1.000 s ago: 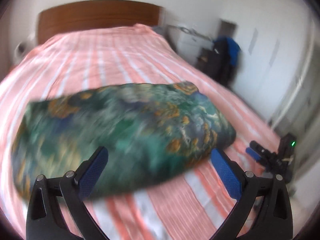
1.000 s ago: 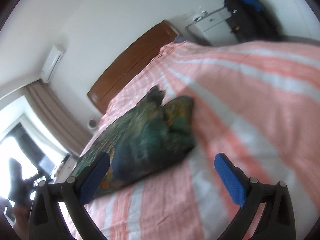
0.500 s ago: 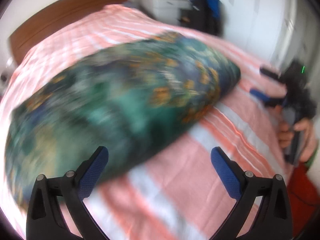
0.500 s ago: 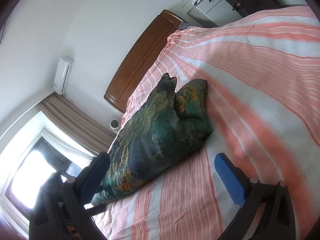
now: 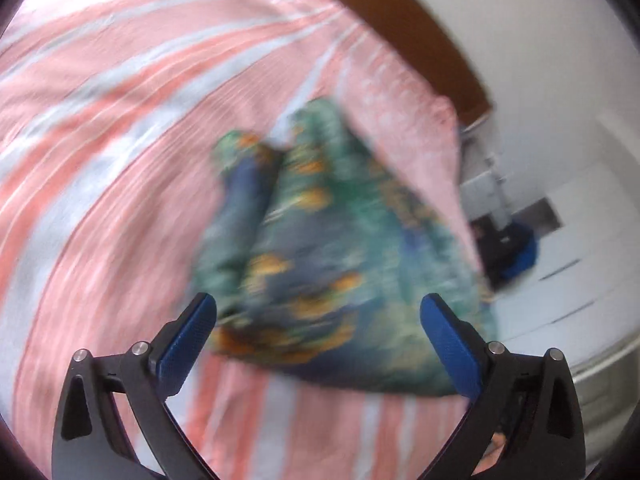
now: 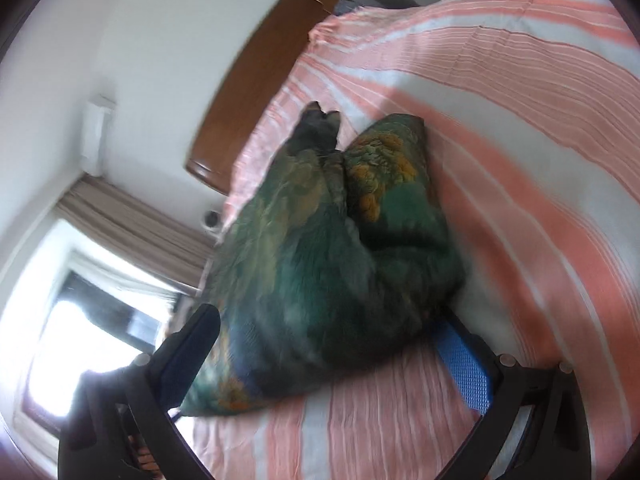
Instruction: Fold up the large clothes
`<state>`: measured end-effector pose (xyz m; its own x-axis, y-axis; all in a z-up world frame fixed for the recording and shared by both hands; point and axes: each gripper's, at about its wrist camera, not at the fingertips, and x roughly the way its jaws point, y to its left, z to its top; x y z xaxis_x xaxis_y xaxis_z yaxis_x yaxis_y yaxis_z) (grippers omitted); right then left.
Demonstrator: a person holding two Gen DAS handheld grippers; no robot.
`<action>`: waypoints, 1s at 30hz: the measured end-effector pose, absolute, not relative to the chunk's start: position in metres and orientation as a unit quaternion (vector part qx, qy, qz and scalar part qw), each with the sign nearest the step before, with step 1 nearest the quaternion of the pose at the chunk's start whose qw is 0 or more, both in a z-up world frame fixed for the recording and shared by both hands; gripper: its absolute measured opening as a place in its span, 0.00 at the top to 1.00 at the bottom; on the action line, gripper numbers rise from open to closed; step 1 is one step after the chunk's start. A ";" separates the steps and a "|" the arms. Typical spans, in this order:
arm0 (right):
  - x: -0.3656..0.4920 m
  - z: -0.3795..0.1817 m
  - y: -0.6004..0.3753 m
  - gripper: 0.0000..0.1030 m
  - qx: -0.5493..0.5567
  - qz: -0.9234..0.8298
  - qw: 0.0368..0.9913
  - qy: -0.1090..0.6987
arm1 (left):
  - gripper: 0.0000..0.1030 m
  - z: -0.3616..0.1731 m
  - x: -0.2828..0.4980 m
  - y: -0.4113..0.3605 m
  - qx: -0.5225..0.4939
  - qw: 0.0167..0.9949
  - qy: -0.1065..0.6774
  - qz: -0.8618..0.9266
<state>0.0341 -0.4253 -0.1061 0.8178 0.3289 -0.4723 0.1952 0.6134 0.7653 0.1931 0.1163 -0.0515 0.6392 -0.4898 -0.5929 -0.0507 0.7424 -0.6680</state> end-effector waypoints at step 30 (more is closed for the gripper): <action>0.035 0.034 -0.243 0.56 0.044 0.078 0.970 0.226 | 0.01 0.094 0.254 -0.162 -0.107 0.739 0.458 -0.482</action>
